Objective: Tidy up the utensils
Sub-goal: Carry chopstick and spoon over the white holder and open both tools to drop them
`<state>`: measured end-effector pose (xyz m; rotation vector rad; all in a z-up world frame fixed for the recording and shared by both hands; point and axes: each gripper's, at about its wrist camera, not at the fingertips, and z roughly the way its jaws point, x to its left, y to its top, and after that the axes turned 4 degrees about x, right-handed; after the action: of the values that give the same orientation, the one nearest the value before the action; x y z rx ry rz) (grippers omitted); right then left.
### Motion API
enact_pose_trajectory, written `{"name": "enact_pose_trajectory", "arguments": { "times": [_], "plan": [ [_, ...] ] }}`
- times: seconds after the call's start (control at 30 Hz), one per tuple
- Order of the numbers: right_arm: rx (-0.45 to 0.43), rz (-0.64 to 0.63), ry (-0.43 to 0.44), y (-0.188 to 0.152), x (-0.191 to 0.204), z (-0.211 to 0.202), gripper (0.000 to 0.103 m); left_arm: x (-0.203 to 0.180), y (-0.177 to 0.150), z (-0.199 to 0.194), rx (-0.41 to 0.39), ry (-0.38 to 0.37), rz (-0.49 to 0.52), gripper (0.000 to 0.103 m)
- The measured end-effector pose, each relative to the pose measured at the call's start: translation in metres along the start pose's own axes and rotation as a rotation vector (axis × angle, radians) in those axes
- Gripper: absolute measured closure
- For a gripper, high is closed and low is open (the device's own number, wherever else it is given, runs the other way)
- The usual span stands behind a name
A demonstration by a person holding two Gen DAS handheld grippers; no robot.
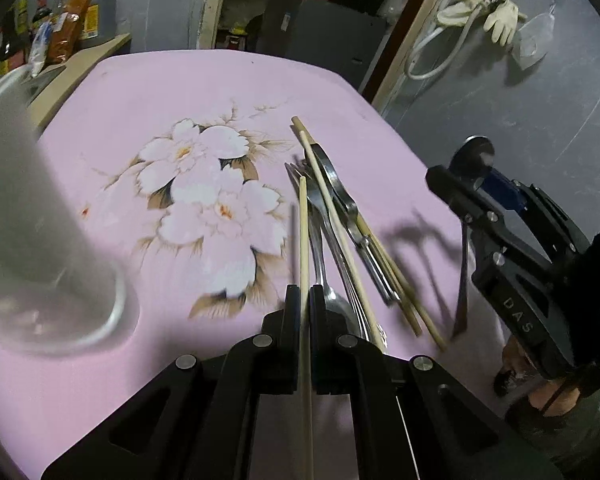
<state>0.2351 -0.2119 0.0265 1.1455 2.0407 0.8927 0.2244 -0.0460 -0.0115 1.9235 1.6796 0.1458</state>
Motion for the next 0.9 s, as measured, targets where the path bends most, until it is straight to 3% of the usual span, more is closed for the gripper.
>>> {"name": "enact_pose_trajectory", "arguments": {
  "times": [0.33,0.67,0.9],
  "plan": [
    [-0.164,-0.013,-0.072,0.010,0.018,-0.031,0.067,-0.006,-0.019,-0.057,-0.287,-0.018,0.029,0.101],
    [-0.164,-0.029,-0.070,0.007,0.028,-0.031,0.068,-0.006,-0.020,-0.065,-0.327,-0.030,0.025,0.101],
    [-0.239,-0.038,-0.068,0.021,0.032,-0.052,0.068,0.000,-0.016,-0.092,-0.463,-0.039,0.028,0.101]
  ]
}}
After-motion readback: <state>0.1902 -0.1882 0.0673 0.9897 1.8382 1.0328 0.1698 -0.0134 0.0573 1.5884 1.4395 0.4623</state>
